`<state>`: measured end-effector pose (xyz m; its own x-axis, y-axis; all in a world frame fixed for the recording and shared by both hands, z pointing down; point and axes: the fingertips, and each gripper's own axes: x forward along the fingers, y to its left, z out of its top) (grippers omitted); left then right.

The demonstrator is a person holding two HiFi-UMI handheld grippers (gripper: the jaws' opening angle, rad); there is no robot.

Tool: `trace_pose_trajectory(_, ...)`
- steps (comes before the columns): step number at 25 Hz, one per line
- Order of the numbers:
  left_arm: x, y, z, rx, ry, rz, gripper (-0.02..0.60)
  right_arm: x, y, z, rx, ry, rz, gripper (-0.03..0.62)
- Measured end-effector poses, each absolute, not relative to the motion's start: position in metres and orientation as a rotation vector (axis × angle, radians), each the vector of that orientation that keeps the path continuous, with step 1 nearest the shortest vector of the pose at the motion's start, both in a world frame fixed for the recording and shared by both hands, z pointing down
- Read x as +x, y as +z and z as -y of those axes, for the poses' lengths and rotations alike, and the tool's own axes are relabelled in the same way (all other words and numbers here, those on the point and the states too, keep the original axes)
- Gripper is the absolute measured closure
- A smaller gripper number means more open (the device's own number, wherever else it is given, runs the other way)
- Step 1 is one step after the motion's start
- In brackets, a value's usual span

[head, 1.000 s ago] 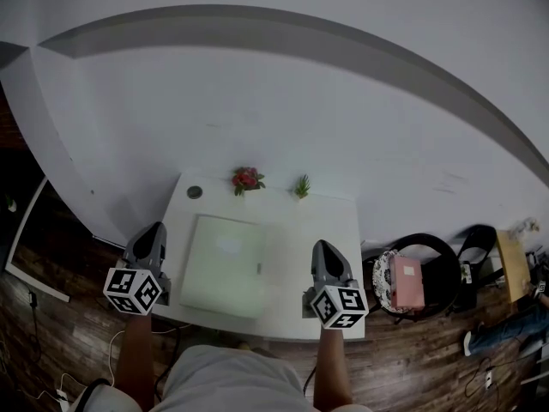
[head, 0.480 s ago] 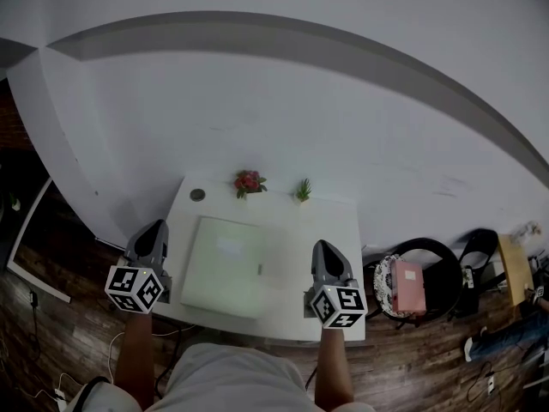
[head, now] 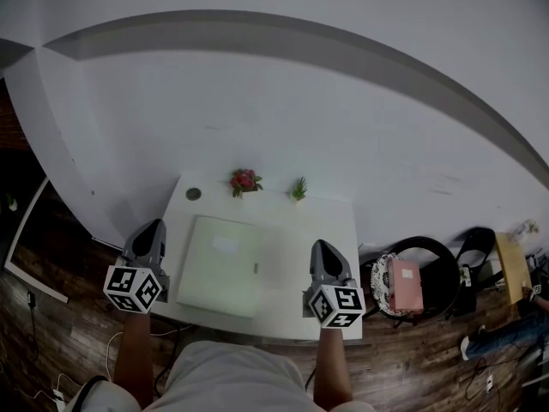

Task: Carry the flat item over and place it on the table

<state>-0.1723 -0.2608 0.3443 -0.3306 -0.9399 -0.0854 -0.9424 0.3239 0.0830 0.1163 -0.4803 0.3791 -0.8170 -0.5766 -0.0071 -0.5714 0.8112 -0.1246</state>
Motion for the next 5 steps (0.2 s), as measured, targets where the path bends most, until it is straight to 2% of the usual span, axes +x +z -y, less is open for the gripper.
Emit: trace_pose_trajectory(5, -0.1730, 0.3469, 0.2599, -1.804, 0.184, -2.544, 0.574, 0.1130, 0.3784, 0.4799, -0.911, -0.199, -2.944, 0.591)
